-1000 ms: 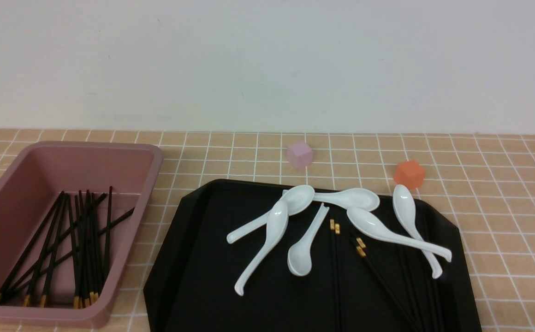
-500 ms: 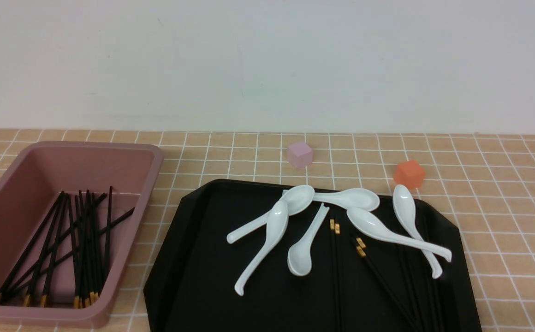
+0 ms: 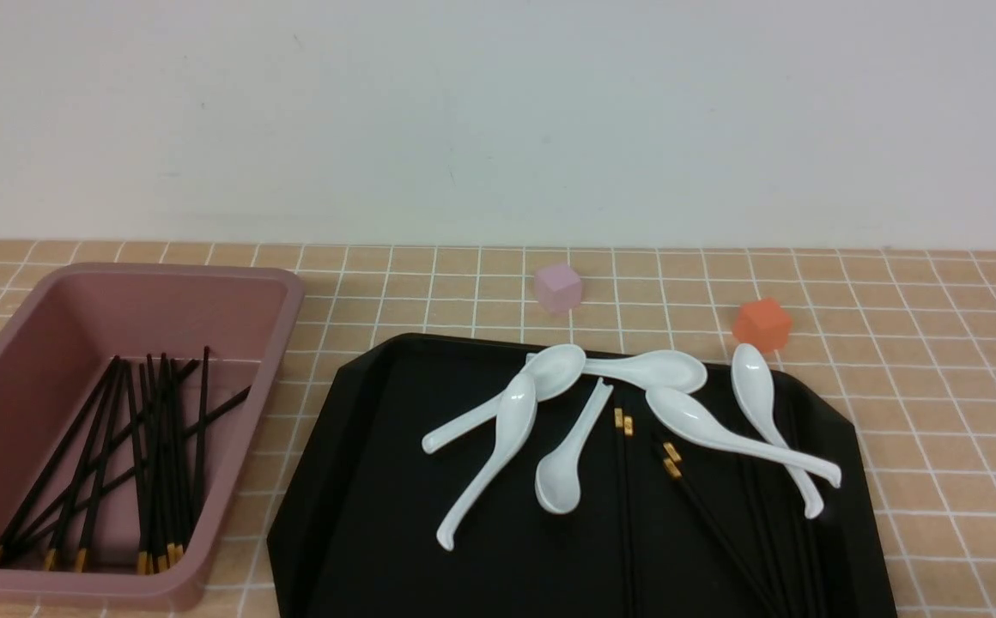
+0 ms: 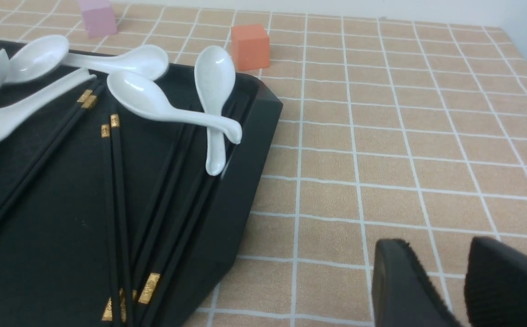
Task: On brown tablecloth take chopsticks from black tray and put them in box.
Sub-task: 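Move the gripper over the chopsticks on the black tray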
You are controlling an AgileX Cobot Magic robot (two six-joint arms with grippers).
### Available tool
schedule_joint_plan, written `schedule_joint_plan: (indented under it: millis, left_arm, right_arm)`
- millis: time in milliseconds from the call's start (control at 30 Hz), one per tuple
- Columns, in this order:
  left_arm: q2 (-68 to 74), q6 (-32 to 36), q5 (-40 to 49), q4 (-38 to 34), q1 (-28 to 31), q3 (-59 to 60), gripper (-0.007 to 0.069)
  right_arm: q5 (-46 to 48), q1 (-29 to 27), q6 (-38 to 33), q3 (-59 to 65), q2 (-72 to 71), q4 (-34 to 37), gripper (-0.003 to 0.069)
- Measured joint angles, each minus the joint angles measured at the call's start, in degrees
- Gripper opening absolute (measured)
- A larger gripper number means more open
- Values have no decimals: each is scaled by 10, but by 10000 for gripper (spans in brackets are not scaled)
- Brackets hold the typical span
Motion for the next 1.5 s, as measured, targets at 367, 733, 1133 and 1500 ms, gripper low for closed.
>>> schedule_joint_plan:
  millis: [367,733,1133,1500]
  left_arm:
    - [0,0,0,0,0,0,239]
    - [0,0,0,0,0,0,239]
    - [0,0,0,0,0,0,239]
    - [0,0,0,0,0,0,239]
  right_arm:
    - [-66,0,129,4,0,232,239]
    - [-149,1,161,-11,0,399,199]
    - [214,3,-24,-394,353,296,1]
    - [279,219,-105,-516,827,359,4]
